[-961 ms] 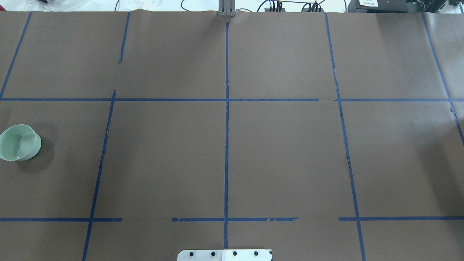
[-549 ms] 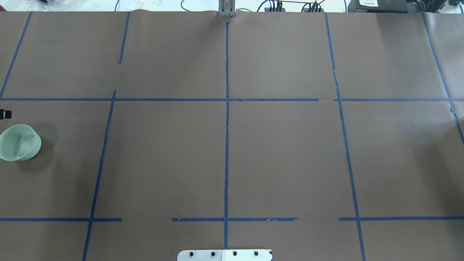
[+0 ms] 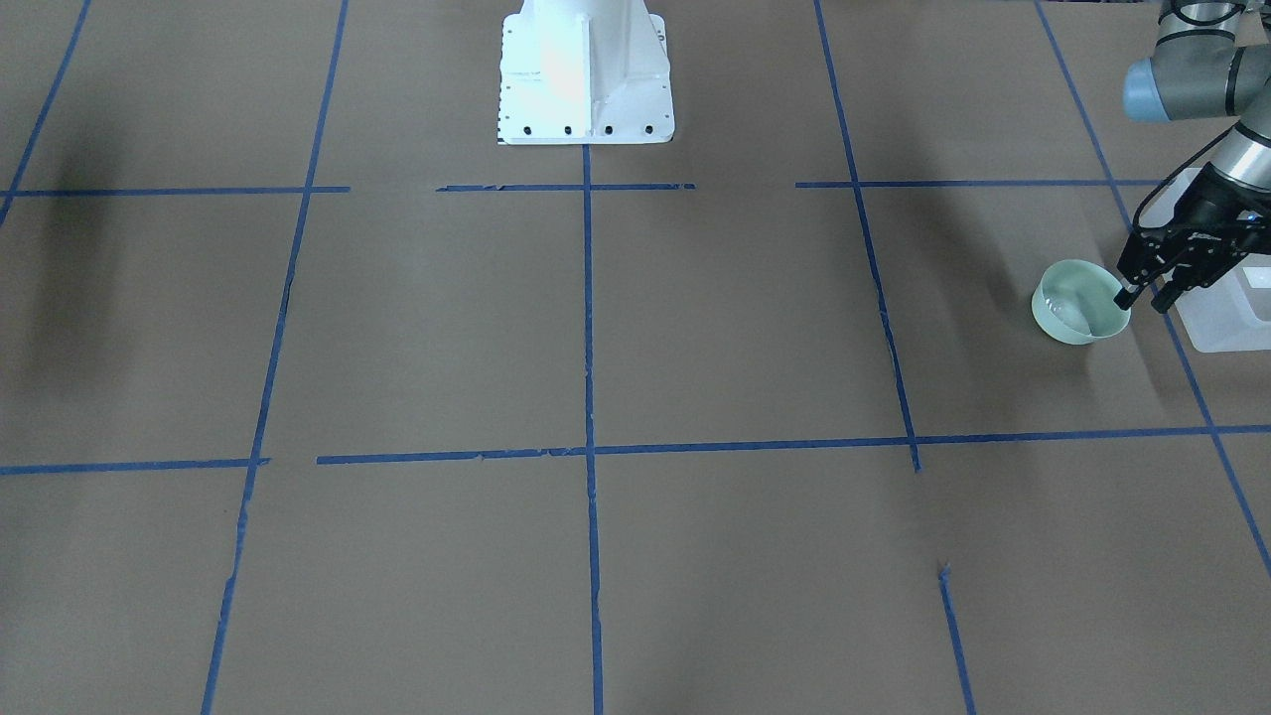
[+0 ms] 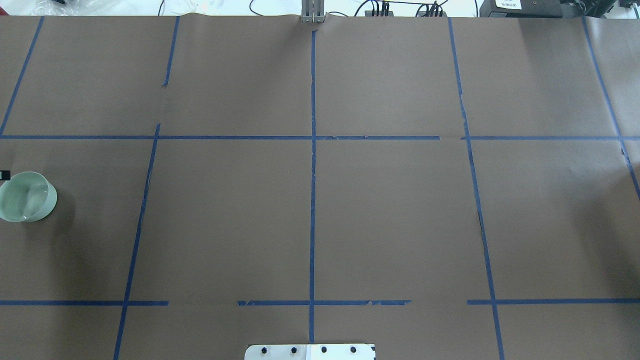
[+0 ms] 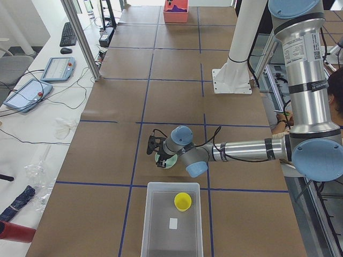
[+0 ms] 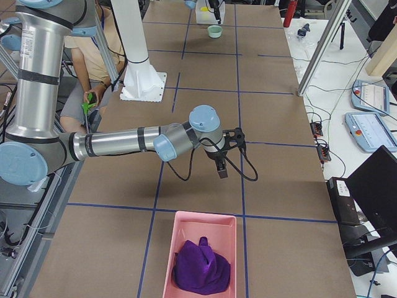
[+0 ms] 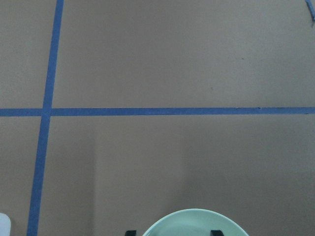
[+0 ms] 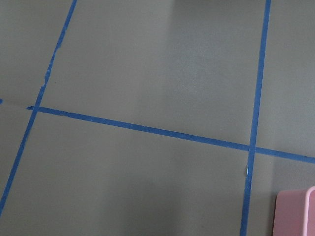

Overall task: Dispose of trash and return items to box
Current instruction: 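Drop the cloth into the pink box while the left gripper grasps the green bowl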

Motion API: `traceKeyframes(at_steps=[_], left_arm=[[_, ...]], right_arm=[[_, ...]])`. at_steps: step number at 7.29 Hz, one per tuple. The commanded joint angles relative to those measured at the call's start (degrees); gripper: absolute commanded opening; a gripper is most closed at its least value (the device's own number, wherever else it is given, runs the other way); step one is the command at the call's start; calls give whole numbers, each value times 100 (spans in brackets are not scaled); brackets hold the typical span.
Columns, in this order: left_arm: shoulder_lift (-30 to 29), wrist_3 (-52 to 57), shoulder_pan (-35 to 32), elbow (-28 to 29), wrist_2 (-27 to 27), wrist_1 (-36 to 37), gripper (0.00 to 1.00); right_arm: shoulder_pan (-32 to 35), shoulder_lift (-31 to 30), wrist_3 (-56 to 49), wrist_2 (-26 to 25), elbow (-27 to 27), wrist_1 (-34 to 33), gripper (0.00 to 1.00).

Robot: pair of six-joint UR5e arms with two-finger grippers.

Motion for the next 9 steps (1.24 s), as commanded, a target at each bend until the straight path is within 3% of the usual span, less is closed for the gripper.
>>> traceKeyframes(at_steps=[1,2,3,4,5,7,8,9], left_arm=[[-16,-7,197,211,225,-58,59],[-24,-7,381,255,409,-67,59],[-16,-25,479,247,445,-76,42],[-16,-25,488,256,446,-93,9],[-16,1,497,247,446,-84,0],[-16,36,471,134,394,-198,0],[10,89,462,-120,123,-120,0],[-33,342,340,-235,-723,-120,0]], right_arm=[[-4,-18,-19,-4,0,1,100],[-4,-18,-19,-4,0,10,100],[-4,-18,-19,-56,-9,10,100],[-4,-18,-27,-74,-35,10,100],[-4,-18,-19,-65,-35,10,100],[-4,-18,-19,-74,-35,10,100],[-4,-18,-10,-74,-44,10,100],[-4,-18,-10,-74,-53,10,100]])
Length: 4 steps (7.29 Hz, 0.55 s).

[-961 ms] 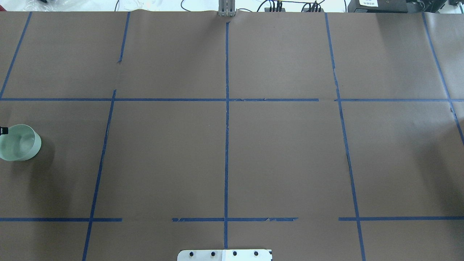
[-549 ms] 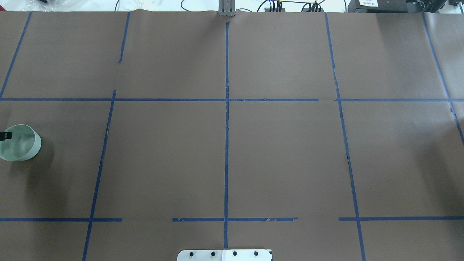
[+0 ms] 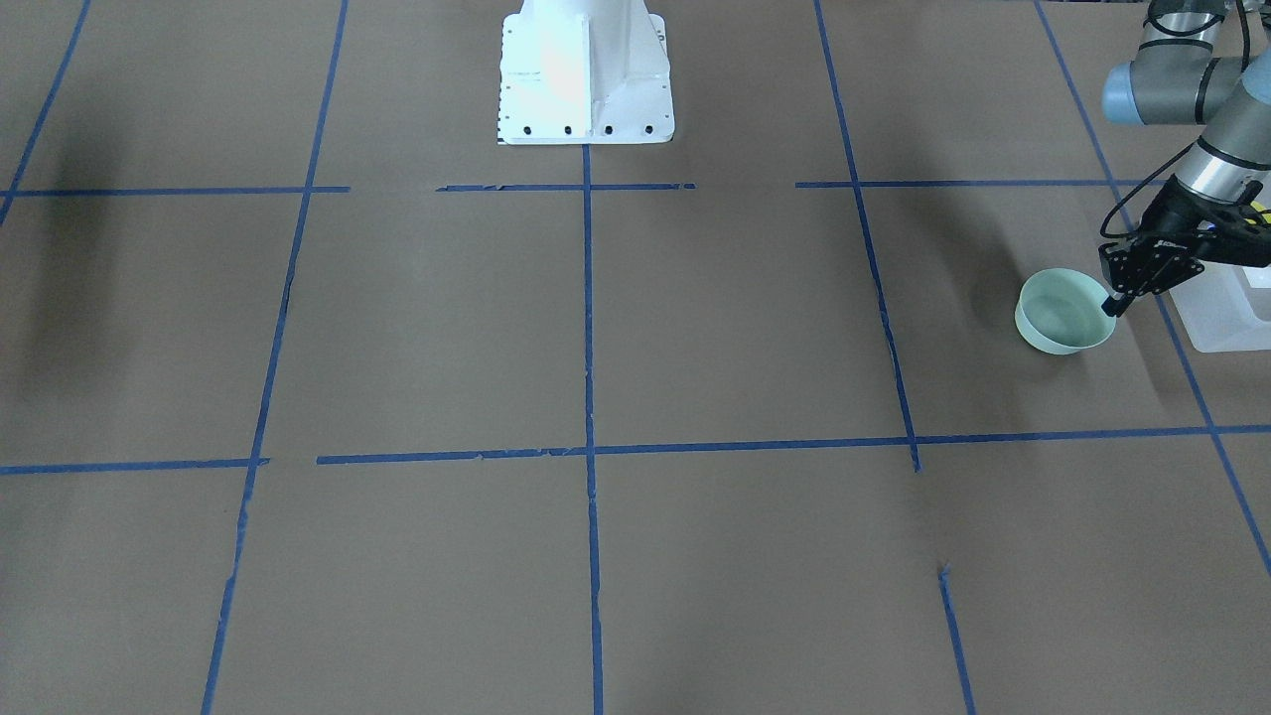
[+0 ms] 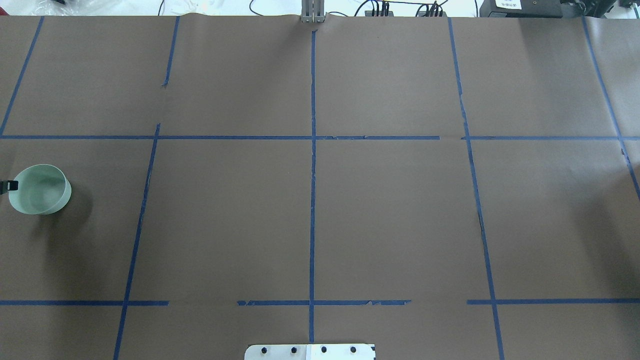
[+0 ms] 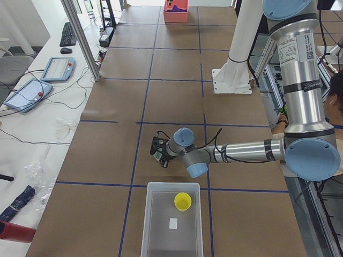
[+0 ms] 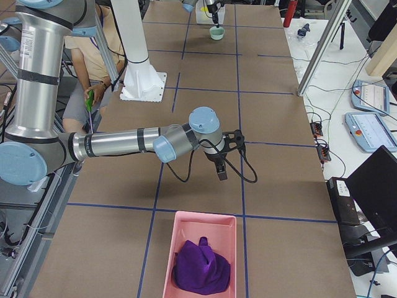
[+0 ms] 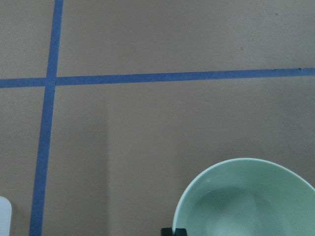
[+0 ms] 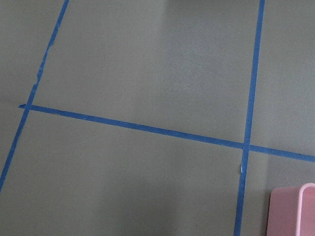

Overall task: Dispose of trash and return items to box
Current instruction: 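Carry the pale green bowl with the left gripper to the clear box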

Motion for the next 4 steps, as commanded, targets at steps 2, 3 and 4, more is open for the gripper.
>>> traceKeyframes(at_steps=[2,3,4], left_arm=[[12,1170,-1199,-348,-1920,473,0],[13,2177,-1814,-637,-2230,1347,0],[4,3188,-2290,-918,-2277,2322,0]], right_arm=[[0,9,-6,8,-18,0,100],[0,0,-14,8,-18,0,100],[0,0,-14,8,-44,9,100]])
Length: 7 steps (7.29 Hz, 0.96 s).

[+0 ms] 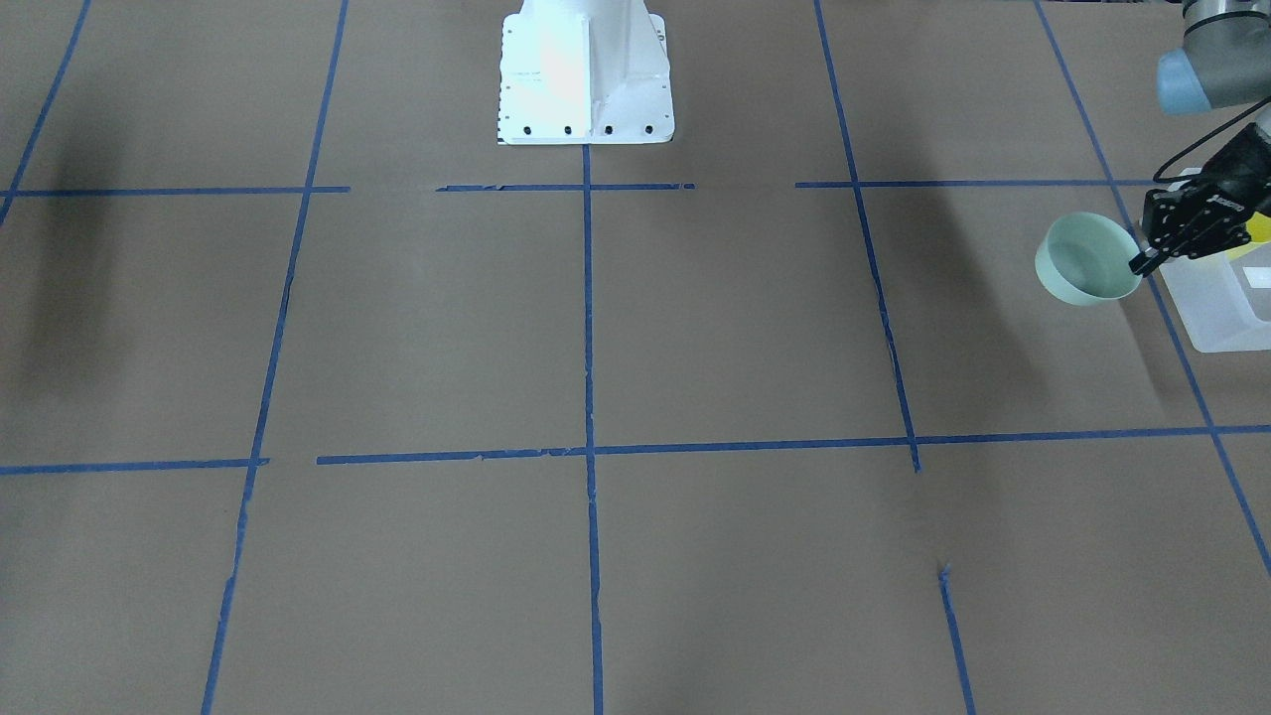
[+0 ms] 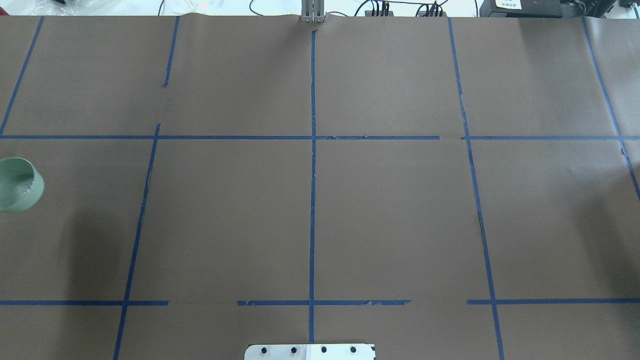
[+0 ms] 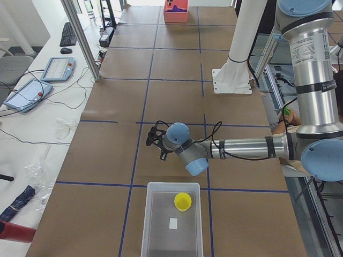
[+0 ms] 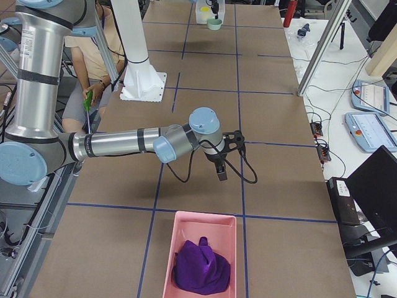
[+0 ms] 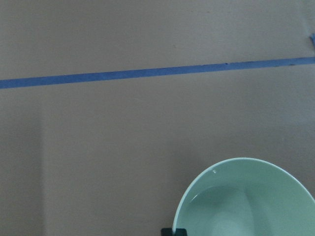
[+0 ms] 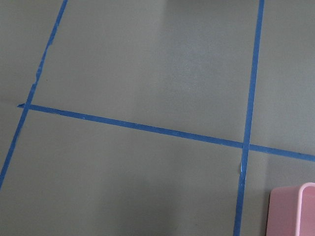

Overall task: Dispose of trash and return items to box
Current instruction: 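Carry the pale green bowl with the left gripper to the clear box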

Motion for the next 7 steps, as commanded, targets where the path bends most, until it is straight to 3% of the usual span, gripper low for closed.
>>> traceKeyframes(at_steps=[1,2,4,5,7], left_arm=[[-37,2355,-1295,-390,-253,1975,0],[-64,3489,-1980,-217,-209,2611,0],[-449,5312,-2696,1052,-191,2793,0],[-459,5528,-2707,1460,-156,2654,0],[-345,5304,-2707,2058,335,1593,0]], right_arm=[[-9,-2,-12,1,-28,7,100],[-9,-2,-12,1,-54,33,100],[-9,7,-12,1,-386,443,100],[-17,15,31,1,-606,760,100],[-18,15,58,36,-617,868,100]])
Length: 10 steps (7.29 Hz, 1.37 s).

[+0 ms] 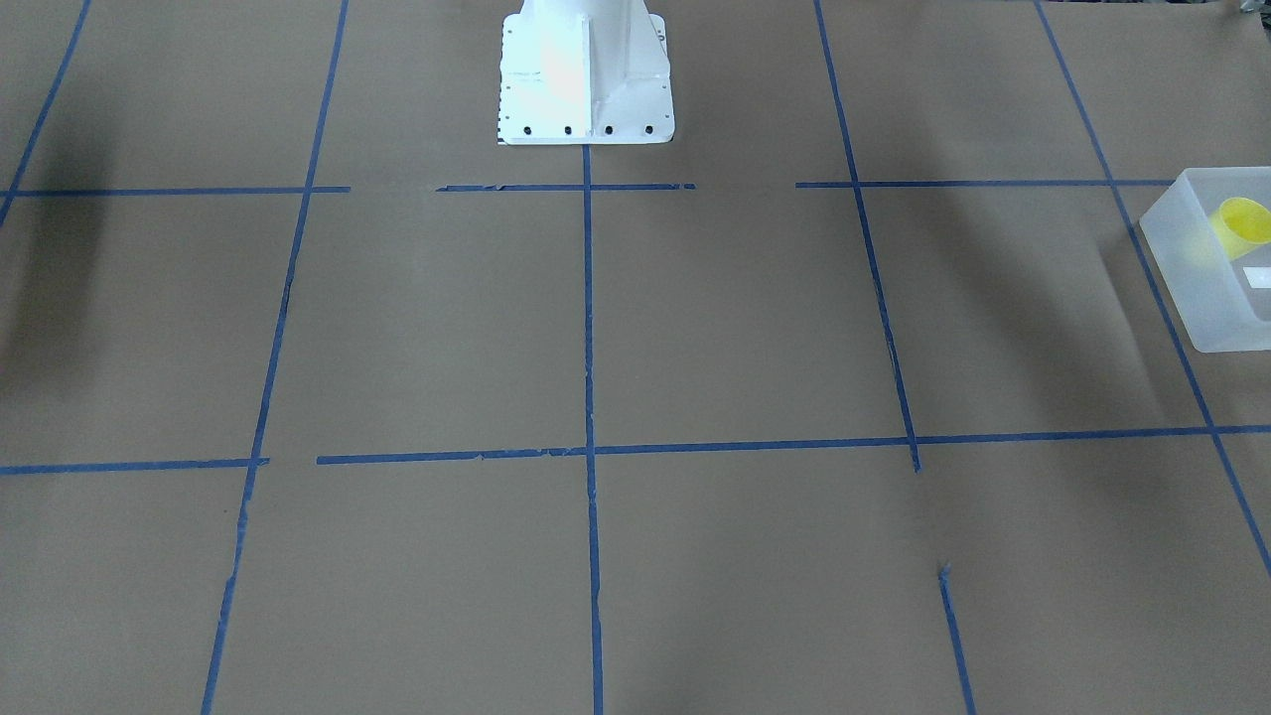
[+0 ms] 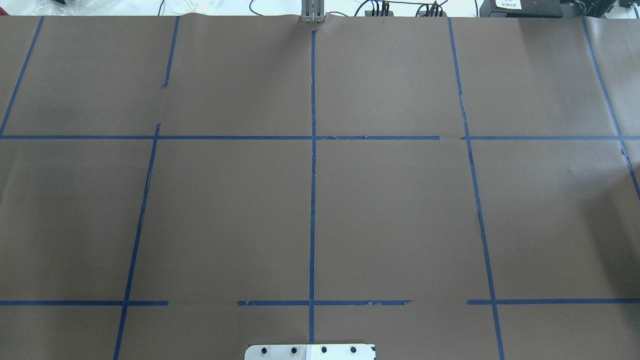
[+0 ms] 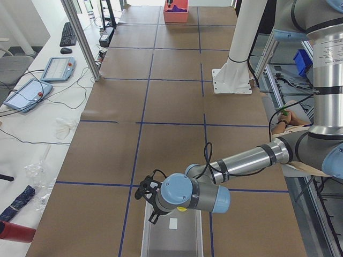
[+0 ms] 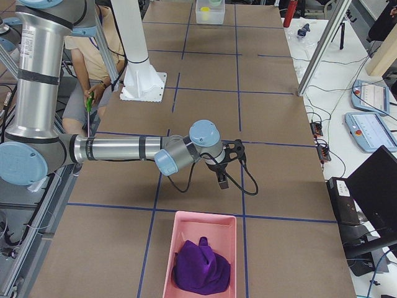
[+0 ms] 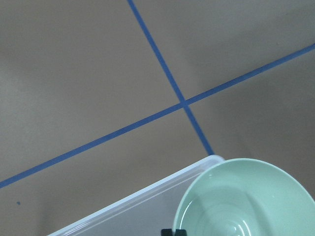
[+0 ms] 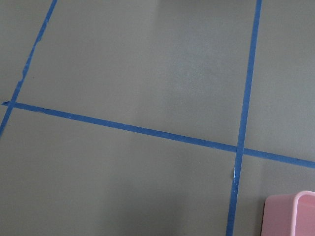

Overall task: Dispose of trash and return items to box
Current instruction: 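Carry the pale green bowl with the left gripper to the clear box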

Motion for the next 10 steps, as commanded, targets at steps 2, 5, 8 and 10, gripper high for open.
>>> traceKeyframes(at_steps=[2,5,8,10], left_arm=[[100,-485,-22,990,519,-1529,0],[144,-854,-5,810,556,-1850,100],[65,-1652,354,-652,583,-786,100],[-712,-2137,584,-2094,548,2273,100]], right_arm=[[-2,2,2,16,-42,93,100],[-2,2,2,16,-25,93,100],[-2,81,430,59,19,67,97],[-2,187,643,182,159,15,100]])
